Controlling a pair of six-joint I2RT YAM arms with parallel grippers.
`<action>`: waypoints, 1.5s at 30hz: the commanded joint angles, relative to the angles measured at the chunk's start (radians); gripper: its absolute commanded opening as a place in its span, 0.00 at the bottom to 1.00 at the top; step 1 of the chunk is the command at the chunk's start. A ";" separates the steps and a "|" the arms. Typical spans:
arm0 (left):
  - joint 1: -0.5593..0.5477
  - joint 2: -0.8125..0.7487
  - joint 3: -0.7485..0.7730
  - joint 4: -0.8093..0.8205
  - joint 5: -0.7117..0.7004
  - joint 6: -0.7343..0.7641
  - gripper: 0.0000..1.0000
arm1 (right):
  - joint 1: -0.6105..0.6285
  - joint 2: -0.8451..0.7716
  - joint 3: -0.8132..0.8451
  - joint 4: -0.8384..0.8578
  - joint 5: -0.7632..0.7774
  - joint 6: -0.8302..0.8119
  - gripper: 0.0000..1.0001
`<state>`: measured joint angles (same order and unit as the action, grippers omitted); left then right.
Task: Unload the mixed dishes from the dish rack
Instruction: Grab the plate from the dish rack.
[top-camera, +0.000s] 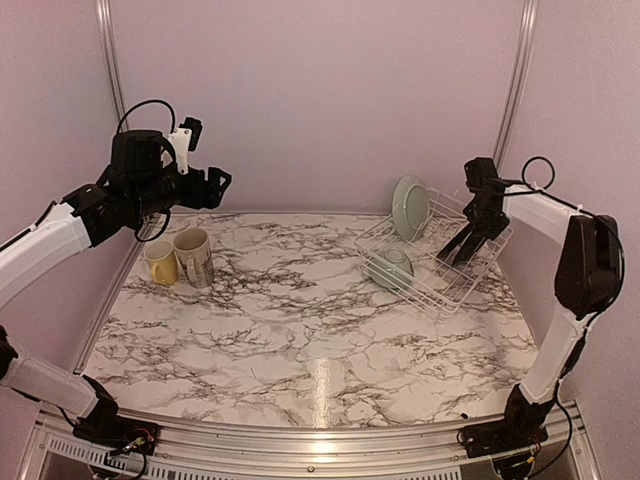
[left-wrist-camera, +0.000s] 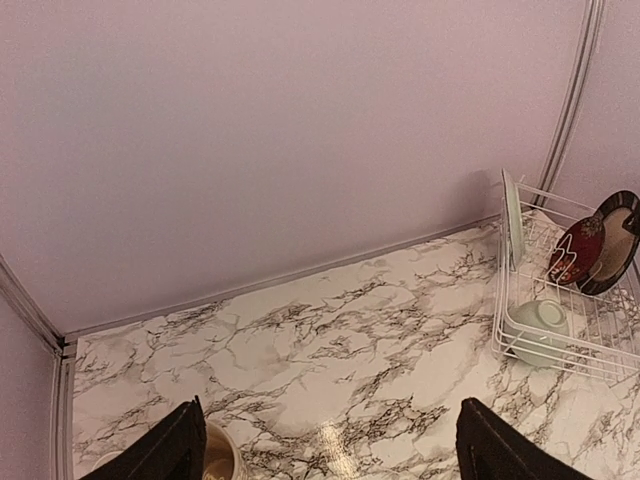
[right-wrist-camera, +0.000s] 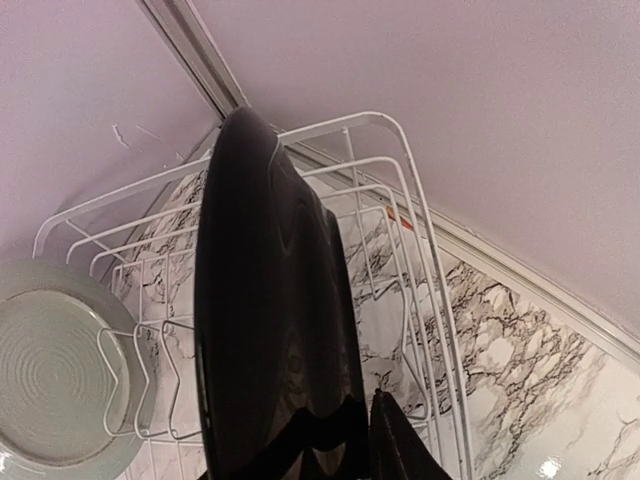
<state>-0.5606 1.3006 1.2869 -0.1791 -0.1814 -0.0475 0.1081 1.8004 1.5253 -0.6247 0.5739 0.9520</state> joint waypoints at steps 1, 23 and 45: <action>0.009 -0.029 -0.014 0.019 0.003 0.001 0.89 | -0.003 0.004 0.034 -0.055 0.004 0.084 0.27; 0.016 -0.032 -0.015 0.020 0.021 -0.011 0.89 | 0.027 -0.110 0.064 -0.022 0.113 -0.029 0.00; 0.019 -0.047 -0.021 0.020 0.000 -0.014 0.89 | 0.149 0.007 0.336 -0.340 0.462 -0.161 0.00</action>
<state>-0.5468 1.2736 1.2766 -0.1776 -0.1711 -0.0559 0.2146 1.8618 1.7897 -1.0080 0.8890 0.7830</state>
